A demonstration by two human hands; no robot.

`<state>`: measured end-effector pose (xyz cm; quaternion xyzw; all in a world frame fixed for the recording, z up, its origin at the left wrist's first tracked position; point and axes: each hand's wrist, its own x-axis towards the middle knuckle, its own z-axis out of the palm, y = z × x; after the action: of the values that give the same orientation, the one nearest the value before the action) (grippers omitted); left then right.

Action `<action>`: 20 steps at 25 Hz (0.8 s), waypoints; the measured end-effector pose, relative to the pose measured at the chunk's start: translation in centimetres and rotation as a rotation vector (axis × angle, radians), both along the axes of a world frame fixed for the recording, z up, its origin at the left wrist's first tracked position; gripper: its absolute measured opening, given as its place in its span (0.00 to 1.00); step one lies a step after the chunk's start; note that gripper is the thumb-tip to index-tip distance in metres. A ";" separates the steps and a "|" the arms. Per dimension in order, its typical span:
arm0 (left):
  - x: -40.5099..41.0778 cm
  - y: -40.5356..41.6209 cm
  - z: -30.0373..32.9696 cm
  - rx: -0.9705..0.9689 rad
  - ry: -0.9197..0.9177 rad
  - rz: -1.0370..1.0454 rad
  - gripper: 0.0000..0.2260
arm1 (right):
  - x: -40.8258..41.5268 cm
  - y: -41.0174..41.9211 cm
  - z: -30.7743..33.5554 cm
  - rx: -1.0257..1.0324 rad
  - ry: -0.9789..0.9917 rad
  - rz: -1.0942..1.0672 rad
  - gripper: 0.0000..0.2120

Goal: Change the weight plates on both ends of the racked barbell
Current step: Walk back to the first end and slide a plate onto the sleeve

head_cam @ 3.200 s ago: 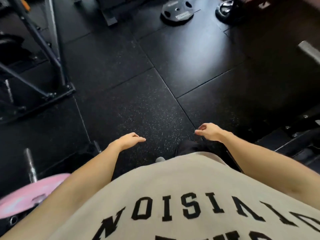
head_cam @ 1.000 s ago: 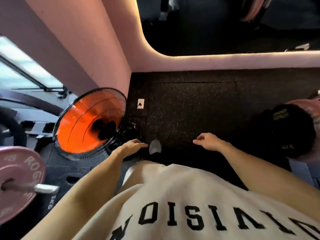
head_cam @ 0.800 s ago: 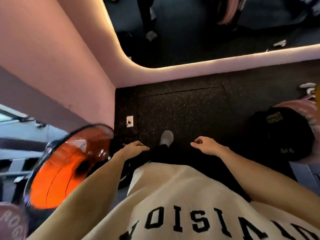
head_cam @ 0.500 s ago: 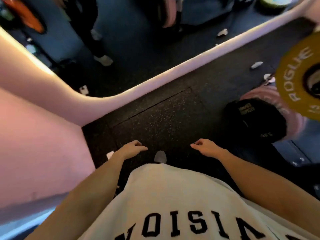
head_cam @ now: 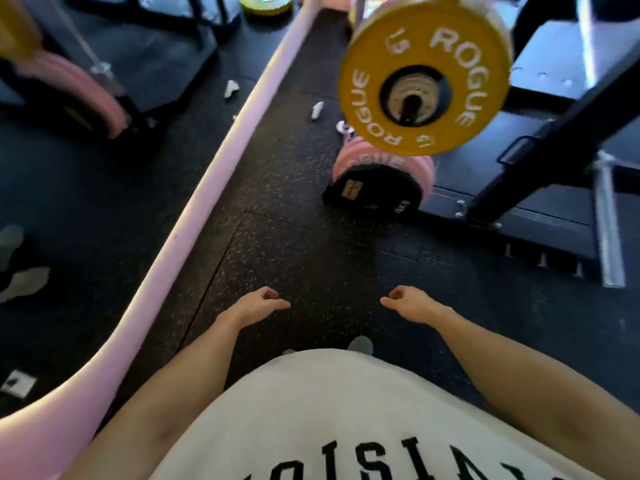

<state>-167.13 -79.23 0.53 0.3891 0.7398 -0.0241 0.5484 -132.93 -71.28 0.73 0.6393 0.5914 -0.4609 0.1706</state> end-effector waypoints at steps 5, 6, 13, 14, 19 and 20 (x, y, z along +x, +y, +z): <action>2.1 6.2 1.3 0.053 0.000 -0.163 0.27 | 4.6 -0.7 1.0 0.029 -0.026 -0.147 0.26; 2.2 7.9 1.9 0.059 0.004 -0.194 0.27 | 5.1 -0.3 1.7 0.062 -0.006 -0.189 0.26; 4.0 20.0 12.4 0.405 0.028 -0.199 0.28 | 6.6 7.7 10.9 0.427 0.096 -0.281 0.27; 4.2 21.7 14.6 0.470 0.042 -0.197 0.28 | 6.7 9.3 12.7 0.480 0.092 -0.271 0.27; 4.6 28.3 25.3 0.759 0.094 -0.185 0.29 | 7.0 16.2 22.6 0.706 0.103 -0.248 0.26; 4.7 29.4 27.5 0.811 0.096 -0.181 0.30 | 7.1 17.3 24.6 0.745 0.117 -0.244 0.26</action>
<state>-162.41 -49.82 28.01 0.6355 0.6767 0.2029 0.3114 -125.81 -53.94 25.31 0.6958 0.6464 -0.2673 -0.1629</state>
